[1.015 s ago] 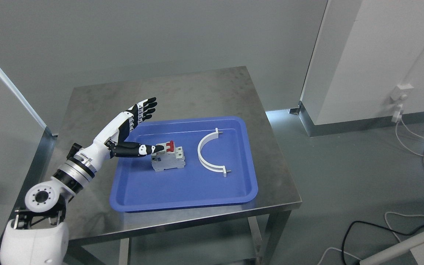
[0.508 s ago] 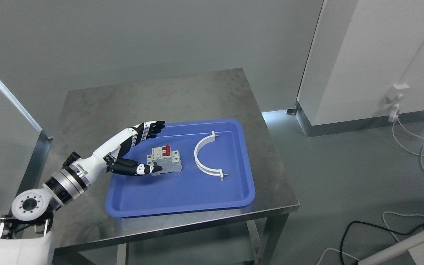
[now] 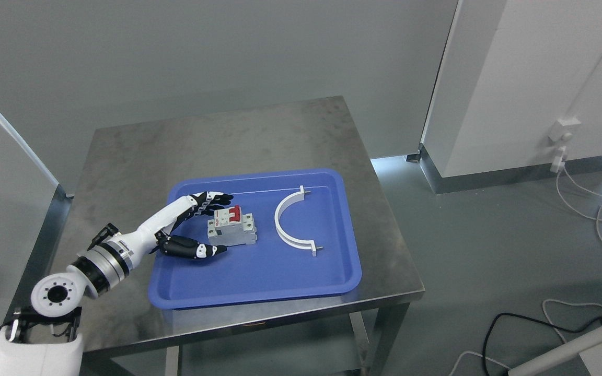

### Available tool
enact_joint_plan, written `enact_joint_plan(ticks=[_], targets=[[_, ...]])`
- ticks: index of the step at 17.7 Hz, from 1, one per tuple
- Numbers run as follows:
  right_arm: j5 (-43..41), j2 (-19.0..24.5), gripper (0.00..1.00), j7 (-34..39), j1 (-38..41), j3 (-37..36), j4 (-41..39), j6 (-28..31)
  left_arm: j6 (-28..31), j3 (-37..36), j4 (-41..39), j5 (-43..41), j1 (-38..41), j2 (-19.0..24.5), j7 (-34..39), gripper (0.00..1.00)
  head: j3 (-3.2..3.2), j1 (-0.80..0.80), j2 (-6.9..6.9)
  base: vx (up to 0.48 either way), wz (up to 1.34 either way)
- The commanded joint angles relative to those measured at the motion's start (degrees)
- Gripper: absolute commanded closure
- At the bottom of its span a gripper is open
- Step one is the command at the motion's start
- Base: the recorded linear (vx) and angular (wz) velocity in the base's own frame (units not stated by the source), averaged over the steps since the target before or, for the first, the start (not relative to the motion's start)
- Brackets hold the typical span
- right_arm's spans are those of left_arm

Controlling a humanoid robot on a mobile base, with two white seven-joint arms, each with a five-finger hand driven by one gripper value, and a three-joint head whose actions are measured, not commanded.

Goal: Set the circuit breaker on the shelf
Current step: 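Close the left hand fingers around the circuit breaker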

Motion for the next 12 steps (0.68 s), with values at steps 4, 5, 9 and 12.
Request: enact_joint_plan(ticks=[4,5,9,12], targets=[[0.0,-1.0,0.00,0.0,0.0,1.1,0.0,3.6,-4.3,2.7,0.7,-6.6,0.4,-6.0,-0.3,0.67,0.00,0.00,0.00,0.000,0.00],[0.0,-1.0,0.00,0.0,0.0,1.1,0.0,3.6,-7.0,4.2,1.2,-6.6,0.4,-6.7,-0.3,0.79,0.00,0.00,0.00,0.000,0.00],[0.0,-1.0,0.00,0.0,0.0,1.1,0.0,3.6,-14.6,13.9,2.2,-5.8,-0.9,-14.6,0.0,0.92,0.00,0.00,0.00,0.000,0.00],[0.0,-1.0,0.00,0.0,0.0,1.1,0.0,3.6,-18.0,17.0,2.2,4.3,-3.6,-14.6,10.7,0.91,0.00,0.00,0.00,0.000,0.00]])
